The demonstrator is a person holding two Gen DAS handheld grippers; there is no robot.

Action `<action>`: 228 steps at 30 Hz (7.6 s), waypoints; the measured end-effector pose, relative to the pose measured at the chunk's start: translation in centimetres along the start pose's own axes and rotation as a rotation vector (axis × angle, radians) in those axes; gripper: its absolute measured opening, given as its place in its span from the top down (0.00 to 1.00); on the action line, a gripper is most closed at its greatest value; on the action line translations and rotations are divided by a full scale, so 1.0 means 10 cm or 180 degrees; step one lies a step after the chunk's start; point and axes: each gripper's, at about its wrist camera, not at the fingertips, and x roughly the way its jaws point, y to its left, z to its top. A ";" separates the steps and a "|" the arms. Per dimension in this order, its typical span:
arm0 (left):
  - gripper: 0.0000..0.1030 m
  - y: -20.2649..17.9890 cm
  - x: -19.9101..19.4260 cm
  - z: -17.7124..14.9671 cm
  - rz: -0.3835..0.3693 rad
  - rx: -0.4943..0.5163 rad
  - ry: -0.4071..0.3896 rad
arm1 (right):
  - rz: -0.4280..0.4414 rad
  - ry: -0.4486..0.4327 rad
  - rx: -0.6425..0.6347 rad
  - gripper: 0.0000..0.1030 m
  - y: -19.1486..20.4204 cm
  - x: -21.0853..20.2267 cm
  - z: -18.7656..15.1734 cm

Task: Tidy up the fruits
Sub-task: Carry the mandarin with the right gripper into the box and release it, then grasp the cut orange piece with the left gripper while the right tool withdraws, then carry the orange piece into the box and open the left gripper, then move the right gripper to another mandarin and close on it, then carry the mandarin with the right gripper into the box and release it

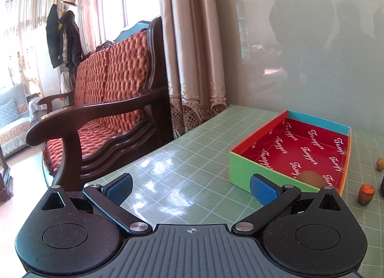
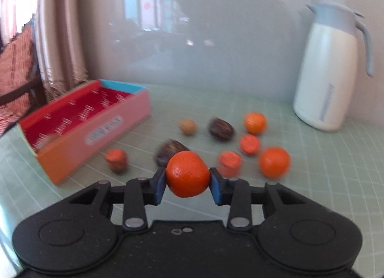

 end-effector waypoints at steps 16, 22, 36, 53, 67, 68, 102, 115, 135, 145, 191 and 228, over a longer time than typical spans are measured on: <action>0.00 0.57 0.16 -0.07 0.0489 -0.0475 0.0144 | 0.0829 -0.0005 -0.0363 0.64 1.19 0.64 0.62; 0.00 0.61 0.21 -0.07 0.0500 -0.0488 0.0179 | 0.0800 0.0130 -0.0466 0.64 1.33 0.82 0.60; 0.00 0.54 0.22 -0.08 0.0446 -0.0472 0.0226 | 0.0799 0.0168 -0.0418 0.60 1.32 0.81 0.56; 0.00 -0.58 -0.35 -0.09 -0.0471 0.0352 -0.0372 | -0.0425 -0.0471 0.0236 0.23 -0.22 -0.14 0.24; 0.01 -1.96 -0.56 -0.26 -0.1358 0.1291 -0.0371 | -0.1353 -0.0663 0.0878 0.18 -1.47 -0.76 -0.19; 0.03 -2.03 -0.52 -0.25 -0.1382 0.1304 -0.0318 | -0.1424 -0.0676 0.0928 0.18 -1.54 -0.81 -0.22; 0.70 -2.24 -0.23 -0.14 -0.1410 0.1138 -0.0195 | -0.1653 -0.0840 0.1139 0.18 -1.84 -1.07 -0.44; 0.70 -1.48 0.27 0.25 -0.0850 0.0427 -0.0121 | -0.1430 -0.0797 0.0996 0.18 -1.53 -0.86 -0.30; 0.70 -1.15 1.07 0.28 -0.0574 0.0209 0.0483 | -0.1303 -0.0741 0.0822 0.18 -1.18 -0.69 -0.18; 0.08 -1.29 0.83 0.29 -0.0435 0.0306 0.0280 | -0.1404 -0.0726 0.0908 0.18 -1.34 -0.79 -0.27; 0.00 -0.16 0.12 0.02 -0.0047 0.0031 0.0142 | -0.0494 0.0229 0.0901 0.57 -1.16 0.59 0.08; 0.00 0.68 0.28 -0.07 0.0382 -0.0510 0.0285 | 0.0930 0.0186 -0.0391 0.60 1.46 0.98 0.60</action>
